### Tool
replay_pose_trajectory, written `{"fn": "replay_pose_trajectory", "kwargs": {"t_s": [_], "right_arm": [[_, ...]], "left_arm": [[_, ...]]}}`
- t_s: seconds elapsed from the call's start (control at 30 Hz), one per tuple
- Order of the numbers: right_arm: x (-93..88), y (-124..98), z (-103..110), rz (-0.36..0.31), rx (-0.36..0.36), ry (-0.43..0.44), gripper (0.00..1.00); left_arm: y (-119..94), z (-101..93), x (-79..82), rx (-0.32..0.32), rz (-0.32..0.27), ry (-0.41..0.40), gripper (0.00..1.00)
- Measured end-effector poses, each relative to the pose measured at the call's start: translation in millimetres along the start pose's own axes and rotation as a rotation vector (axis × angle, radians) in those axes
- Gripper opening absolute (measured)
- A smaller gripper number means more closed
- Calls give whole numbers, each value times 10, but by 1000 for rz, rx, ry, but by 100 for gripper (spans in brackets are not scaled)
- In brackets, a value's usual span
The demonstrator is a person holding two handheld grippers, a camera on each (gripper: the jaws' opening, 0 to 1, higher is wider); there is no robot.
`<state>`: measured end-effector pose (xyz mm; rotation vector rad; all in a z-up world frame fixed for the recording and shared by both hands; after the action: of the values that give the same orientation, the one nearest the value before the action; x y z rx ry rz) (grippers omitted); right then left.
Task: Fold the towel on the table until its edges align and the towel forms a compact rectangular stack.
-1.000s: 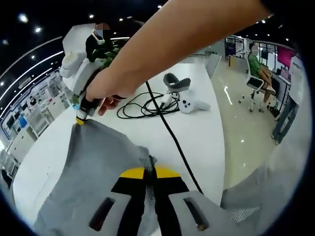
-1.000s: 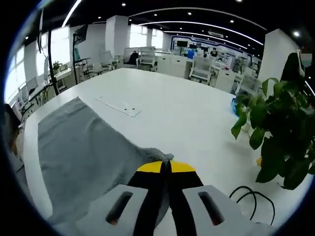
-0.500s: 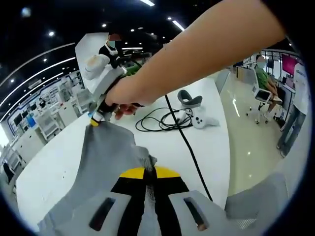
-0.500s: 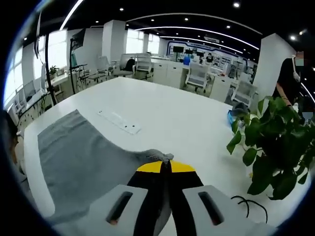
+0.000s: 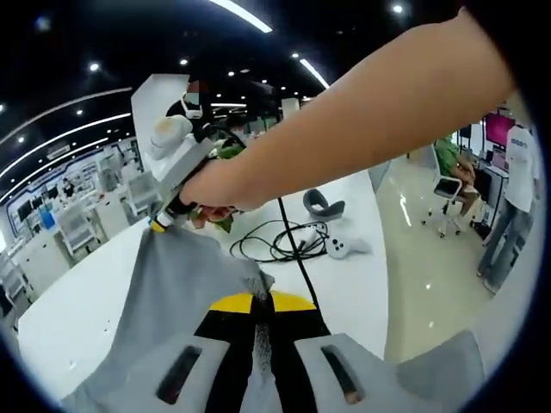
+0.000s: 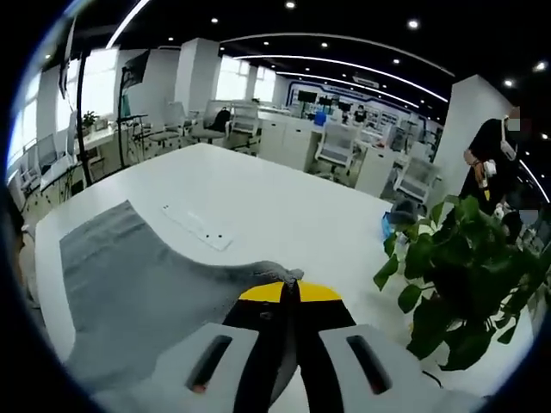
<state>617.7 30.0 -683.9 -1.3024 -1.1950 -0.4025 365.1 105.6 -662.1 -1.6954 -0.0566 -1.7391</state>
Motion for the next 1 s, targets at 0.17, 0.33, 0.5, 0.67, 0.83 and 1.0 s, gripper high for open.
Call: {"fn": "replay_pose_trajectory", "kwargs": {"t_s": [0.17, 0.33, 0.5, 0.67, 0.83, 1.0], "right_arm": [[46, -75, -55, -21, -8, -5, 1], [116, -100, -146, -43, -19, -7, 1], [203, -122, -181, -53, -31, 4, 1], [289, -94, -125, -48, -32, 5, 1], [362, -14, 10, -32, -21, 31, 1], [570, 44, 184, -34, -6, 38, 1]], "left_arm": [[28, 28, 95, -1, -27, -37, 4], [64, 46, 245, 0, -60, -55, 4], [18, 141, 385, 17, -79, -25, 4], [-164, 296, 323, 54, -77, 3, 4], [-401, 502, 169, 102, -68, -2, 4], [-630, 678, 34, 144, -63, -23, 4]]}}
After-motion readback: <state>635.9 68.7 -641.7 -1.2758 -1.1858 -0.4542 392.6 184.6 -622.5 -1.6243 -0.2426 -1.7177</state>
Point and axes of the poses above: the point that each gripper's makers call its tool centre point, and the gripper's own axes: y roughly forward along the fingers, z roughly to its left, x roughly out of its top, the point moved 3 cm from there along -y, roughly backward along the fingers, and after that the axes turned 1 degree about z, right-handed, at the moved point
